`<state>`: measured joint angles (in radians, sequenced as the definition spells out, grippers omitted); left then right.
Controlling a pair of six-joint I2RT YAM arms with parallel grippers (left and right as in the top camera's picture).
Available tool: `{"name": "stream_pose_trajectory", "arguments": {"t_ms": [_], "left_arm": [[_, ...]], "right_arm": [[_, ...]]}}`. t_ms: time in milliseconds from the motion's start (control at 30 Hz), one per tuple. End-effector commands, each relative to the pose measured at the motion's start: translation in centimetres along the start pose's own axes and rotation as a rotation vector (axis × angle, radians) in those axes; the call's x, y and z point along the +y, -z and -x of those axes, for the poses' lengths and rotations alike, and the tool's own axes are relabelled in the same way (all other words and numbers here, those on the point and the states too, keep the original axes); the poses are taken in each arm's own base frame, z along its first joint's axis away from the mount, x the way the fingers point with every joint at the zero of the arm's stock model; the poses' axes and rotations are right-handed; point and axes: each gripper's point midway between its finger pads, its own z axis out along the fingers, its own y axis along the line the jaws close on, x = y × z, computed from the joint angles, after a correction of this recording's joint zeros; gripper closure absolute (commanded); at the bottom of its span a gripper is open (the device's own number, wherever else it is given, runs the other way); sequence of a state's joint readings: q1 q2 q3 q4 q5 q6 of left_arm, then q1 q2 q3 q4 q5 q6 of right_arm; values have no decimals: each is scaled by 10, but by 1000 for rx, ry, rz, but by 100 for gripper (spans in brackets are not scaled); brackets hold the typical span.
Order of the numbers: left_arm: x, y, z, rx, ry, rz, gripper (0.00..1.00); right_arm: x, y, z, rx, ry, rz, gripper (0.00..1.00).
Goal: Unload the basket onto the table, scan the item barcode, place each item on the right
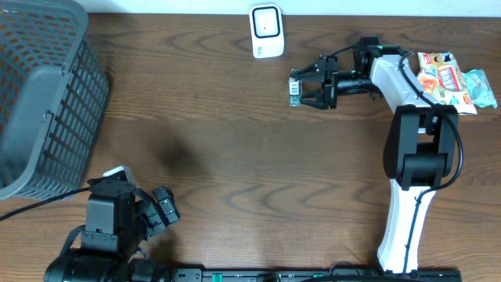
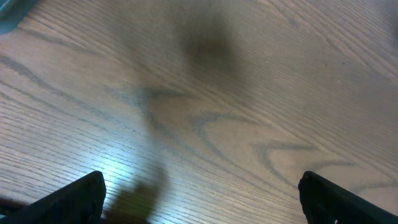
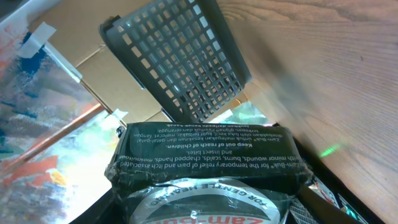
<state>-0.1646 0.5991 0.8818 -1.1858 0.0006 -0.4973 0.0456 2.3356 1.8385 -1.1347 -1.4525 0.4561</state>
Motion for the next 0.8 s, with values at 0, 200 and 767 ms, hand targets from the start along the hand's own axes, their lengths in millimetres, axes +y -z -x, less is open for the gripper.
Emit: {"name": "stream_pose_trajectory", "arguments": {"t_ms": [0, 200, 767], "left_arm": [[2, 0, 0, -6, 0, 9, 2], [2, 0, 0, -6, 0, 9, 2], [2, 0, 0, -6, 0, 9, 3]], "right_arm": [[2, -10, -4, 39, -16, 30, 45], [0, -31, -12, 79, 6, 4, 44], [6, -61, -31, 173, -117, 16, 43]]}}
